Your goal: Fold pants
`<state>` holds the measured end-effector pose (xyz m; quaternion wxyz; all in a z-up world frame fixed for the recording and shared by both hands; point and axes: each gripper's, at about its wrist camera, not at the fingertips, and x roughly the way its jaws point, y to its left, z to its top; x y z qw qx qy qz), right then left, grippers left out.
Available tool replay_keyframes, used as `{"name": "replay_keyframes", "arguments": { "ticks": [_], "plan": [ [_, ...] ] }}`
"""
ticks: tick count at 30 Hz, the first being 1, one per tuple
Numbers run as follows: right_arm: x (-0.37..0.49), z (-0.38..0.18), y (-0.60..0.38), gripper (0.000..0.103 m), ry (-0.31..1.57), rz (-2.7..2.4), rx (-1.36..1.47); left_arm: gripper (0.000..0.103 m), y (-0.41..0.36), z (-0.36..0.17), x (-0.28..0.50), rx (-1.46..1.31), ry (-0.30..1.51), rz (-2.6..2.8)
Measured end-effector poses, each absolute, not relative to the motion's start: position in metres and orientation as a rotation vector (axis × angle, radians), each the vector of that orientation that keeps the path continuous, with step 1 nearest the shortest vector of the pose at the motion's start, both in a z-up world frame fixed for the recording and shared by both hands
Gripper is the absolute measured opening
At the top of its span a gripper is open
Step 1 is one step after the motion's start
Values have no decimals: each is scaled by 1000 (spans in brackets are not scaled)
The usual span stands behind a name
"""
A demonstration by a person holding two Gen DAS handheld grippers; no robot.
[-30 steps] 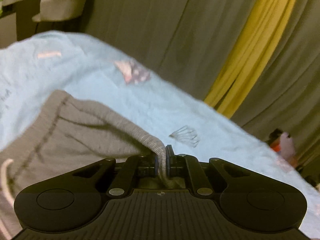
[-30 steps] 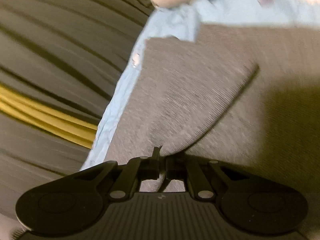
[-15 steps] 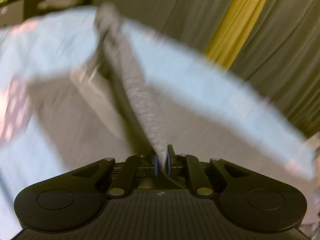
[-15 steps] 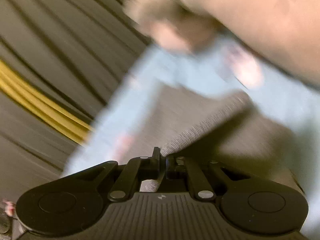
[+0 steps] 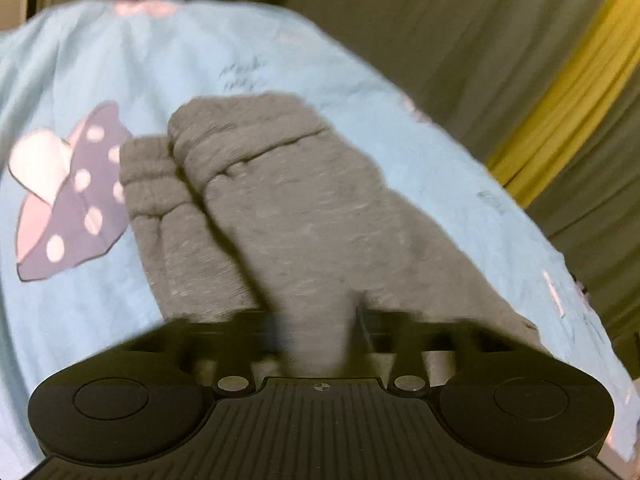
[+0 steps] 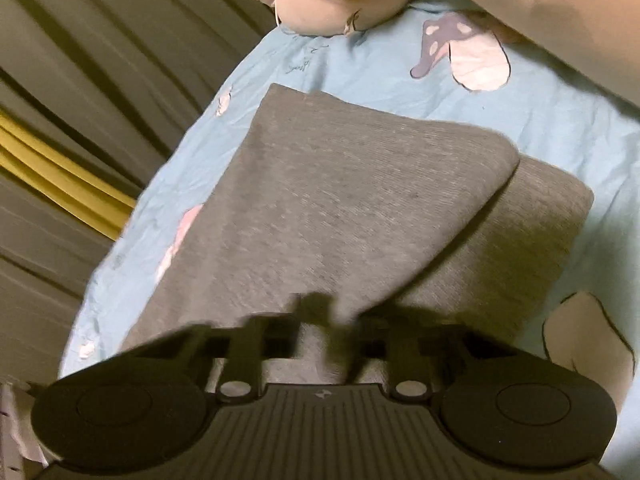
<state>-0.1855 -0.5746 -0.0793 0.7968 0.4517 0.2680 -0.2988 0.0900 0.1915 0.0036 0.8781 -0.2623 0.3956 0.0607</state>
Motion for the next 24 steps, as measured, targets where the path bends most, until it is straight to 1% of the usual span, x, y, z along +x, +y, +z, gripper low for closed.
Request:
{"name": "replay_keyframes", "arguments": {
  "ticks": [2, 4, 6, 7, 9, 10, 11, 12, 13, 14, 15, 16, 17, 19, 20, 21, 23, 24],
  "plan": [
    [-176, -72, -568, 5, 587, -643, 914, 13, 196, 15, 88, -541, 793, 104],
    [-179, -54, -562, 5, 556, -637, 829, 13, 200, 26, 81, -522, 748, 75],
    [-186, -40, -560, 5, 530, -626, 785, 13, 202, 32, 69, -504, 742, 63],
    [-187, -37, -559, 5, 546, -636, 756, 13, 203, 29, 66, -476, 752, 64],
    [-178, -44, -560, 6, 647, -667, 677, 15, 199, 11, 67, -407, 818, 104],
    [-171, -54, -562, 6, 725, -680, 654, 22, 198, -3, 70, -377, 866, 128],
    [-166, -63, -565, 7, 800, -698, 676, 23, 198, -10, 69, -368, 872, 141],
    [-164, -66, -568, 8, 827, -703, 694, 25, 197, -9, 66, -373, 848, 144],
    [-165, -64, -570, 22, 821, -701, 699, 39, 196, -3, 63, -379, 826, 161],
    [-167, -58, -570, 43, 819, -734, 686, 63, 195, 5, 61, -376, 802, 208],
    [-169, -53, -569, 50, 812, -774, 649, 72, 194, 12, 57, -367, 771, 257],
    [-171, -45, -566, 55, 797, -821, 582, 85, 194, 22, 50, -349, 715, 308],
    [-172, -37, -562, 55, 784, -859, 513, 90, 192, 32, 43, -322, 653, 349],
    [-175, -20, -554, 55, 718, -872, 446, 93, 185, 48, 29, -267, 560, 382],
    [-174, -12, -548, 55, 678, -845, 449, 96, 181, 52, 27, -246, 526, 376],
    [-169, -4, -542, 55, 639, -802, 465, 96, 176, 53, 25, -235, 505, 364],
    [-147, 11, -523, 55, 572, -653, 514, 96, 163, 46, 28, -221, 522, 332],
    [-132, 14, -514, 55, 560, -562, 546, 96, 157, 36, 30, -204, 565, 335]
  ]
}}
